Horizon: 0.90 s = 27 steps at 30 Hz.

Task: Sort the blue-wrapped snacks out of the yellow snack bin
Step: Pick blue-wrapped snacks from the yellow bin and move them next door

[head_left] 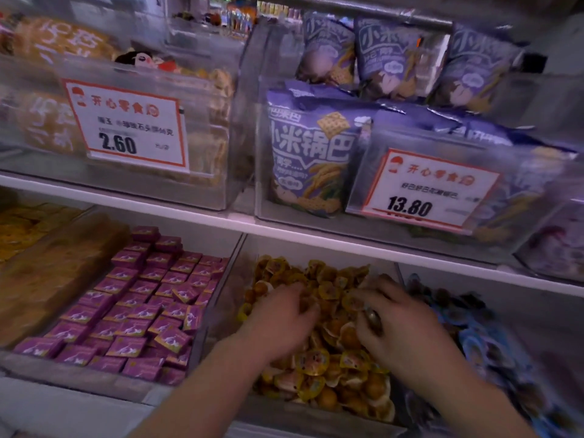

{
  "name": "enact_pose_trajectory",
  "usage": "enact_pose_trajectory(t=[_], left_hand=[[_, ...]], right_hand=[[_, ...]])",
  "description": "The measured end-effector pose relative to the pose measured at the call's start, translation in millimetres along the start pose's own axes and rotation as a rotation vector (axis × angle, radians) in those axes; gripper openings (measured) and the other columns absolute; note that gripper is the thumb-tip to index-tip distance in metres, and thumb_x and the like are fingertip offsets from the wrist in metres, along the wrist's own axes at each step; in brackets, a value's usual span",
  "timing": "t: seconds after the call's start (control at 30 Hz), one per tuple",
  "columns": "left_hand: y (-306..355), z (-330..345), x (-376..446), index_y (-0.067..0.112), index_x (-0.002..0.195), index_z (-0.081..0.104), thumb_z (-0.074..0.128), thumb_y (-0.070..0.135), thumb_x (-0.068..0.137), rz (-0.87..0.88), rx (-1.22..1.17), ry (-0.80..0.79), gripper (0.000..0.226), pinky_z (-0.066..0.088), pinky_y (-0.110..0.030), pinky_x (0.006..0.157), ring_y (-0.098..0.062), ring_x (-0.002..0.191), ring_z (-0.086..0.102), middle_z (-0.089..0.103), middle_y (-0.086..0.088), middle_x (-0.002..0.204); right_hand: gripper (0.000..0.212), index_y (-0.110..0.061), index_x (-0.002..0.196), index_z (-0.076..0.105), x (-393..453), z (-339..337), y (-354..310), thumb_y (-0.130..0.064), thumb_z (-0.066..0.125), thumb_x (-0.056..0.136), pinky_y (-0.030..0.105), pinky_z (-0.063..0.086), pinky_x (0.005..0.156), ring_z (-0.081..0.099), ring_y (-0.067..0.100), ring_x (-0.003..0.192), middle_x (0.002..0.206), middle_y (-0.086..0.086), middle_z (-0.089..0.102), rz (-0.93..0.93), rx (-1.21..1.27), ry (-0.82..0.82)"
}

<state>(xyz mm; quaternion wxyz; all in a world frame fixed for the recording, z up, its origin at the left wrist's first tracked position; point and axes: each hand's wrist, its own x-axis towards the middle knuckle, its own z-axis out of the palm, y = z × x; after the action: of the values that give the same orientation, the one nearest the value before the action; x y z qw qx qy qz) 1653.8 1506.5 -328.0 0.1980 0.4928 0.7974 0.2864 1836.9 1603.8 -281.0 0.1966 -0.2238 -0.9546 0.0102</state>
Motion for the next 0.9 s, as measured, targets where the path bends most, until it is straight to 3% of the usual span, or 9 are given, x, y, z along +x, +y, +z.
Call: enact_pose_trajectory(t=[0.13,0.27,0.3,0.37,0.43,0.53,0.67,0.8,0.9], left_hand=[[11.3,18.0,55.3,0.023,0.136,0.053,0.041,0.075,0.078,-0.11,0.058,-0.221,0.078,0.046,-0.041,0.103,-0.027,0.123,0.056,0.058,-0.008,0.137],[23.0,37.6,95.4,0.012,0.152,0.03,0.045,0.064,0.085,-0.149,0.236,-0.307,0.087,0.039,-0.044,0.11,-0.033,0.133,0.046,0.044,-0.015,0.15],[25.1,41.3,96.7,0.013,0.154,0.027,0.049,0.067,0.08,-0.147,0.182,-0.301,0.094,0.039,-0.042,0.11,-0.032,0.134,0.045,0.041,-0.014,0.152],[26.0,40.4,93.1,0.017,0.151,0.034,0.055,0.075,0.059,-0.178,-0.079,-0.231,0.111,0.042,-0.037,0.108,-0.028,0.13,0.05,0.043,-0.01,0.15],[20.6,32.8,93.5,0.024,0.136,0.057,0.065,0.076,0.053,-0.261,-0.415,-0.229,0.099,0.048,-0.039,0.104,-0.022,0.117,0.062,0.063,-0.005,0.132],[13.7,21.0,90.6,0.029,0.106,0.077,0.065,0.072,0.071,-0.375,-0.683,-0.438,0.057,0.056,-0.038,0.091,-0.024,0.098,0.073,0.076,-0.003,0.107],[8.5,16.9,89.3,0.021,0.115,0.074,0.064,0.065,0.08,-0.416,-0.879,-0.53,0.058,0.049,-0.05,0.103,-0.032,0.111,0.067,0.071,-0.012,0.119],[19.1,3.7,73.3,0.012,0.112,0.075,0.074,0.05,0.077,-0.328,-1.108,-0.611,0.052,0.049,-0.047,0.099,-0.034,0.112,0.064,0.069,-0.015,0.118],[32.0,-7.1,53.0,0.0,0.137,0.052,0.065,0.044,0.085,-0.278,-1.186,-0.61,0.069,0.049,-0.048,0.097,-0.042,0.114,0.054,0.048,-0.026,0.134]], right_hand=[[0.036,-0.031,0.111,0.068,-5.0,1.3,-1.7,-0.038,0.048,0.082,0.031,0.059,0.061,0.067,0.014,0.081,0.105,-0.009,0.058,-0.023,0.091,0.069],[0.032,-0.034,0.107,0.07,-6.2,0.1,2.9,-0.042,0.048,0.085,0.013,0.05,0.072,0.058,0.0,0.083,0.103,-0.02,0.054,0.029,0.247,0.129],[0.029,-0.033,0.106,0.071,-6.4,-1.1,3.3,-0.04,0.051,0.087,0.007,0.046,0.075,0.057,-0.001,0.088,0.103,-0.021,0.055,0.059,0.326,0.155],[0.02,-0.029,0.101,0.074,-6.6,-2.6,2.1,-0.032,0.061,0.087,0.008,0.046,0.079,0.058,-0.001,0.091,0.101,-0.017,0.06,0.106,0.456,0.235],[0.012,-0.021,0.094,0.076,-7.8,-2.9,1.4,-0.024,0.068,0.086,0.015,0.05,0.075,0.061,0.003,0.085,0.094,-0.009,0.064,0.102,0.45,0.345],[0.012,-0.014,0.087,0.075,-11.5,0.2,1.5,-0.021,0.066,0.086,0.014,0.05,0.074,0.061,0.004,0.079,0.088,-0.003,0.066,0.111,0.419,0.506],[0.013,-0.017,0.084,0.073,-15.3,-0.8,4.2,-0.024,0.061,0.086,0.006,0.042,0.075,0.061,-0.004,0.082,0.082,-0.006,0.066,0.187,0.548,0.695],[0.013,-0.019,0.077,0.068,-13.6,1.2,14.2,-0.025,0.059,0.085,0.007,0.039,0.062,0.057,-0.005,0.064,0.064,-0.008,0.06,0.346,0.651,0.86],[0.028,-0.009,0.066,0.061,-10.5,0.6,35.8,-0.03,0.06,0.085,0.005,0.032,0.053,0.052,-0.006,0.054,0.055,-0.005,0.055,0.547,0.659,0.88]])
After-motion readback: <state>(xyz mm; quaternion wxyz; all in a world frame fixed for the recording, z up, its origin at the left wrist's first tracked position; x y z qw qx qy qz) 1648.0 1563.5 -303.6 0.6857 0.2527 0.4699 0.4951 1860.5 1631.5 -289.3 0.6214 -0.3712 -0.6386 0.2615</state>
